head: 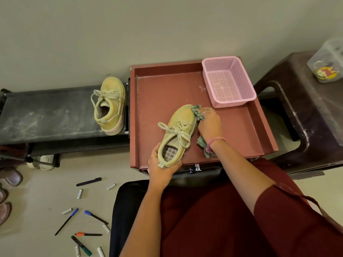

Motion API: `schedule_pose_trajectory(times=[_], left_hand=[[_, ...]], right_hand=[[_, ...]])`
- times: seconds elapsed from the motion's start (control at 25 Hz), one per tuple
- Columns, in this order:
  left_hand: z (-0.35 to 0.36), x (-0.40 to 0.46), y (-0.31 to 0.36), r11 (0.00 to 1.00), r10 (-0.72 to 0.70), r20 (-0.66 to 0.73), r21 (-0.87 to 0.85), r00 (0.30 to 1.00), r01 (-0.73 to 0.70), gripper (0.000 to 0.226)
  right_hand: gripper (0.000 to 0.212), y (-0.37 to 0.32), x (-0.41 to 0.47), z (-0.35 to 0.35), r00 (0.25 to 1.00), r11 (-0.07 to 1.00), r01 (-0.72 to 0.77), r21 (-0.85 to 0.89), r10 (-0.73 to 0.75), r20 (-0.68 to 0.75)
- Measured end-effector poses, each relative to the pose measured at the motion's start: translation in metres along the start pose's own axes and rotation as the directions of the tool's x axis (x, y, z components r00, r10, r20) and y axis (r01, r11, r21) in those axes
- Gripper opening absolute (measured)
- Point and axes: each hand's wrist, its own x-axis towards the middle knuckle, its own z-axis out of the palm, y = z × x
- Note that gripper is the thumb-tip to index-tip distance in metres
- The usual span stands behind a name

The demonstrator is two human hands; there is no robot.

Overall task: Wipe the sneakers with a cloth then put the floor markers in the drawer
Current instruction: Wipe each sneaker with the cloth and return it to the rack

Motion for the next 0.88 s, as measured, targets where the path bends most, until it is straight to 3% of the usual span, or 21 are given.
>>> schedule_pose_trajectory(times=[0.24,0.36,0.52,0.64,0.72,0.88], left_hand=[[0.001,0.0,0.0,1.0,-0.008,-0.005,-0.023,1.0,0.008,0.085],[0.0,-0.001,-0.002,0.999,-0.034,0.004,-0.02,0.999,0.034,0.088],[-0.001,0.0,-0.004,0.999,-0.049,-0.002,0.002,0.999,0.049,0.089],[-0.002,-0.001,-0.008,0.999,-0.053,-0.004,0.002,0.999,0.053,0.091],[-0.001,-0.001,-0.009,0.999,-0.049,-0.002,-0.006,0.999,0.049,0.09],[0.0,0.001,-0.007,0.998,-0.046,-0.018,-0.047,0.999,0.045,0.086]], right_hand=[[0.038,-0.001,-0.069,0.015,1.0,0.99,-0.025,0.138,0.023,0.021],[0.038,0.0,-0.059,0.015,1.0,0.986,0.005,0.165,0.0,-0.028],[0.037,-0.002,0.007,0.005,1.0,0.997,0.026,-0.073,-0.027,-0.002],[0.038,-0.006,0.022,0.003,0.999,0.99,0.025,-0.141,-0.022,0.025],[0.037,-0.009,-0.004,0.008,1.0,0.998,0.003,-0.066,-0.004,-0.014],[0.039,-0.015,-0.084,0.021,0.992,0.96,-0.095,0.262,0.114,-0.056]])
